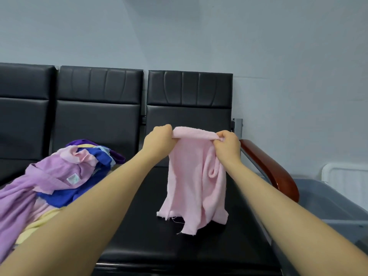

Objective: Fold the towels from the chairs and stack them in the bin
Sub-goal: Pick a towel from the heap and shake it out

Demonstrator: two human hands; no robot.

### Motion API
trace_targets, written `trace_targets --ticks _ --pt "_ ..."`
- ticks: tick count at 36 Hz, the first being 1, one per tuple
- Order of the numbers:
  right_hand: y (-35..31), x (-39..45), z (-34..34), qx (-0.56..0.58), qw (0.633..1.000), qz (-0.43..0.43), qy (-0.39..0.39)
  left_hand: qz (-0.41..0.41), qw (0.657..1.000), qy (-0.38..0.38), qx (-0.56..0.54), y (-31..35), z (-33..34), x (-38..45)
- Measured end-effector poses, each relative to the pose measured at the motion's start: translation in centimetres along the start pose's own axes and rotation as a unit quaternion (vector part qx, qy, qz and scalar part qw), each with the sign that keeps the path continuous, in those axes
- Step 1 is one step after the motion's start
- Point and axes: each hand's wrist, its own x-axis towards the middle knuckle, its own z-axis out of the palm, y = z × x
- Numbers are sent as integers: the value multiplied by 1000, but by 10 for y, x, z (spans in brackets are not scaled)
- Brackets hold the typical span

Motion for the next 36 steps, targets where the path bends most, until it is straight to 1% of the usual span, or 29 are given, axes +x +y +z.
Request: trace_targets --ticks 1,3,6,7,9,11,14,18,23,25,28,30,32,34,36 --pt "1 0 -1 -1 1000 6 2 -2 999 9 -34 0 2 -2" --pt "3 -1 -2 -7 1000 17 1 -9 990 7 -139 5 3 -5" --pt "4 0 -6 -8 1000 20 -7 -39 949 17 -311 14 2 -7" --pt "4 0 -8 -7 1000 19 -13 -47 935 27 -351 16 2 -8" --pt "4 -1 -13 -10 999 15 -28 -58 917 53 -391 20 2 -7" --pt "2 -1 -20 -4 999 19 -31 -72 909 76 -403 22 0 -7" --pt "-1 2 -30 15 999 30 11 -75 910 88 -398 19 -2 -5" --pt "-8 9 -38 48 995 30 79 -70 912 58 -399 12 -5 -4" --pt "-17 20 -45 68 991 33 110 -107 906 21 -409 11 -18 -5" --pt "-20 22 -47 67 990 30 117 -123 905 36 -406 6 -19 -3" --pt "-25 24 -50 81 988 14 132 -134 898 80 -412 9 -26 -1" --pt "-29 25 -52 90 986 11 143 -119 896 110 -413 16 -31 0" --pt "-32 26 -53 100 982 11 157 -104 885 134 -434 20 -35 3" --pt "-34 27 -54 110 980 12 168 -111 876 141 -448 22 -36 4" --pt "-35 27 -55 116 978 16 173 -121 875 137 -448 23 -38 4"
